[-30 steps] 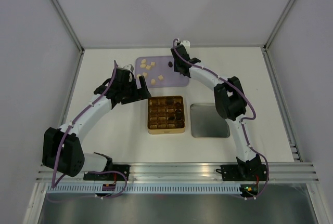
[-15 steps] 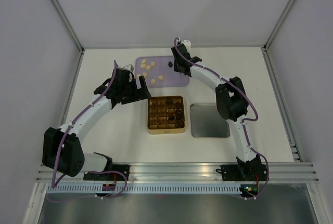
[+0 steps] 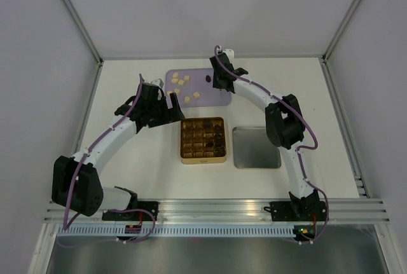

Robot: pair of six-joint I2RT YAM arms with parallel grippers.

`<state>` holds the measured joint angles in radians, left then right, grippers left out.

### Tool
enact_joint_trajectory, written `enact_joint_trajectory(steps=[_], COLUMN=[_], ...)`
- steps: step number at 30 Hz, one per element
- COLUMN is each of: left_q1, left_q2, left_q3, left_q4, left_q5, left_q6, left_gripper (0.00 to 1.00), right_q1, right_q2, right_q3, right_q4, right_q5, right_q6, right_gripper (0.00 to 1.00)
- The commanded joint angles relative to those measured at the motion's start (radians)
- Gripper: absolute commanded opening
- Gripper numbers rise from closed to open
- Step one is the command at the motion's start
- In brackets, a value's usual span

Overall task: Pack the chocolate
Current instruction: Pick up the fake chocolate from the plate.

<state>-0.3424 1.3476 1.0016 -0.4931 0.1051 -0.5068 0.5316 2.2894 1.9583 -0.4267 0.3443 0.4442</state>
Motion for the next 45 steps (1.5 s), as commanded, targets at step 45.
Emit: enact_joint_trajectory(steps=[45], left_q1=[0.005], left_q2=[-0.039], left_q3=[0.023], left_q4=[0.002], left_q5=[-0.002], left_q6=[0.013], left_gripper=[1.0], right_q1=[-0.005], right_q2=[-0.389], right_q3=[-0.294], right_q4=[0.028], right_q5=[-0.214], right_q6=[-0.156], right_gripper=[0.0])
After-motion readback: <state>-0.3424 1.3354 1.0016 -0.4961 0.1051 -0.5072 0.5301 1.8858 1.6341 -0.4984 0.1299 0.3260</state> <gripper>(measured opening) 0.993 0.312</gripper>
